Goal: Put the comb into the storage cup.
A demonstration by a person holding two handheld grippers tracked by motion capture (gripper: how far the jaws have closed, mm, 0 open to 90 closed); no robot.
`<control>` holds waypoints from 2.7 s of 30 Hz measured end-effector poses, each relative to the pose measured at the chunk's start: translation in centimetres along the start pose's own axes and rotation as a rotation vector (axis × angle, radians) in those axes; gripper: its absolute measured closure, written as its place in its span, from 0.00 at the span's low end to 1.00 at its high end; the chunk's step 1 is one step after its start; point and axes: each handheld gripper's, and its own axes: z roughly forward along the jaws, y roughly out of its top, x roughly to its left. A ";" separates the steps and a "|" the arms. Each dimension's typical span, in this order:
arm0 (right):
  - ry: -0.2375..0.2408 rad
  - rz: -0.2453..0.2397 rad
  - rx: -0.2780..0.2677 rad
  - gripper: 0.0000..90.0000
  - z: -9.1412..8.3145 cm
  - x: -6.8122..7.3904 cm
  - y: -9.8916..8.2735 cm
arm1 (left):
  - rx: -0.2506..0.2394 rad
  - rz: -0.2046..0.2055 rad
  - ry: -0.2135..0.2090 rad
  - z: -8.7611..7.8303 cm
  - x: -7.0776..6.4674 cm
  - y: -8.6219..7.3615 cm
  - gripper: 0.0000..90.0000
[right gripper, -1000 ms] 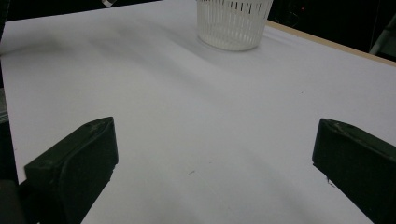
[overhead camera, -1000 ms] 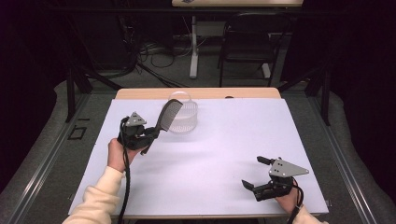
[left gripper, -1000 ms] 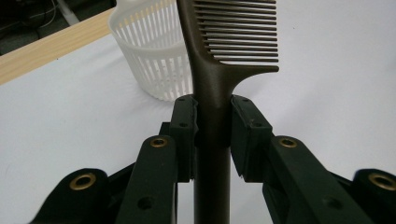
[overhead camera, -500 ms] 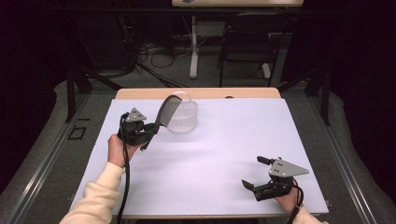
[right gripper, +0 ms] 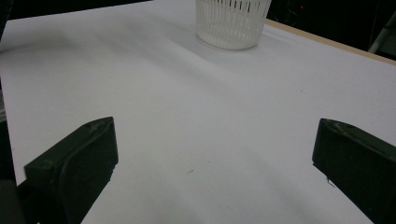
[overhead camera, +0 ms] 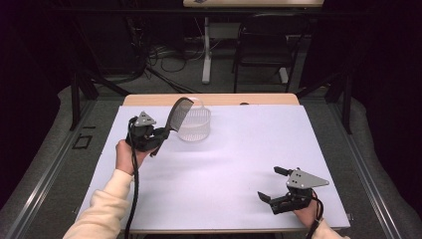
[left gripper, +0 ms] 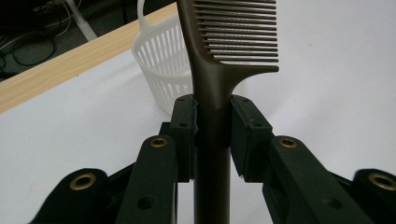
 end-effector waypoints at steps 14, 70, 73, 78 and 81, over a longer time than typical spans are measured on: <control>0.001 0.000 0.000 0.00 0.0 0.0 0.0 | -0.017 0.005 0.013 0.2 0.4 0.8 0.80; 0.002 0.008 0.002 0.00 0.1 0.0 0.0 | -0.102 0.033 0.046 2.2 1.3 5.0 0.80; 0.002 0.008 0.002 0.00 0.1 0.0 0.0 | -0.105 0.034 0.049 2.2 1.3 5.2 0.80; 0.002 0.006 0.005 0.00 0.1 0.0 0.0 | -0.113 0.032 0.051 2.4 1.3 5.5 0.80; 0.001 0.006 0.006 0.00 0.0 0.0 0.0 | -0.116 0.035 0.053 2.5 1.3 5.8 0.80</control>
